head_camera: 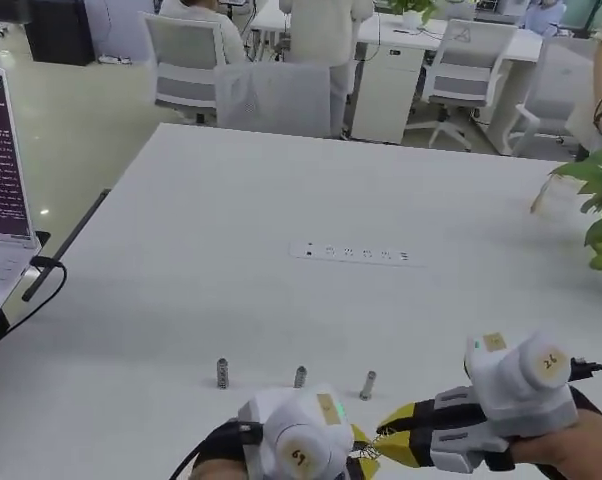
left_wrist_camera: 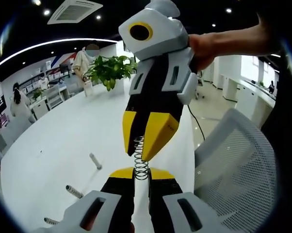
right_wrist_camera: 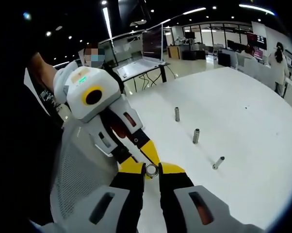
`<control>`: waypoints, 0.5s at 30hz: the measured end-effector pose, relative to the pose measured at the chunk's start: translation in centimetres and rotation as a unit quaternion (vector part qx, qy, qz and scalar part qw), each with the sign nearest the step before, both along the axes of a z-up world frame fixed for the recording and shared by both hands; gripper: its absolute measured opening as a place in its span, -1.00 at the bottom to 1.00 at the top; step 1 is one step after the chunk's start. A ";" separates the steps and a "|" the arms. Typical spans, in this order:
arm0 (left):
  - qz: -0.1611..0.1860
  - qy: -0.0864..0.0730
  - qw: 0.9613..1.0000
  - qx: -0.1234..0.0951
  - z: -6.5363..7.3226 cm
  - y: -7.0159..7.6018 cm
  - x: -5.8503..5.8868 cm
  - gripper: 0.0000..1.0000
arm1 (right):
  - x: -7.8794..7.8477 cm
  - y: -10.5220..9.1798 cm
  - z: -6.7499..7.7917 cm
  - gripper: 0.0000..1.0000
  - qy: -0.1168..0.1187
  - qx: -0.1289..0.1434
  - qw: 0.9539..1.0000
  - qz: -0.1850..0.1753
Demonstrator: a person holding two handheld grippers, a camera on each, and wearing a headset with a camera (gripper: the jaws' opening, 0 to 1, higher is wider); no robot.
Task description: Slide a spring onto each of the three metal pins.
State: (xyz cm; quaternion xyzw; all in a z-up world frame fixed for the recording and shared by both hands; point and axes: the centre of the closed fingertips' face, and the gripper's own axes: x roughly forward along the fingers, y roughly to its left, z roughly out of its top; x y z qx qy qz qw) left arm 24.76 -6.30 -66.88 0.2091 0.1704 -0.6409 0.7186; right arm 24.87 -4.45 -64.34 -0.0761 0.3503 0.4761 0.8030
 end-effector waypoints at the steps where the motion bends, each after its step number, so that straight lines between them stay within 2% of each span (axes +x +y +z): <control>1: -0.002 0.002 1.000 -0.002 0.1 -0.1 -0.1 -0.96 | -0.1 0.0 0.0 -0.81 0.000 -0.004 1.000 0.006; 10: -0.018 0.007 0.999 -0.028 1.6 -1.1 -0.7 -0.96 | -0.6 -1.1 0.8 -0.74 -0.007 -0.055 0.996 0.064; 12: -0.022 0.009 0.999 -0.032 1.9 -1.3 -0.8 -0.96 | -0.7 -1.2 1.1 -0.74 -0.010 -0.065 0.995 0.077; 15: -0.028 0.010 0.999 -0.038 2.2 -1.6 -1.0 -0.96 | -1.0 -1.4 1.5 -0.73 -0.013 -0.085 0.990 0.111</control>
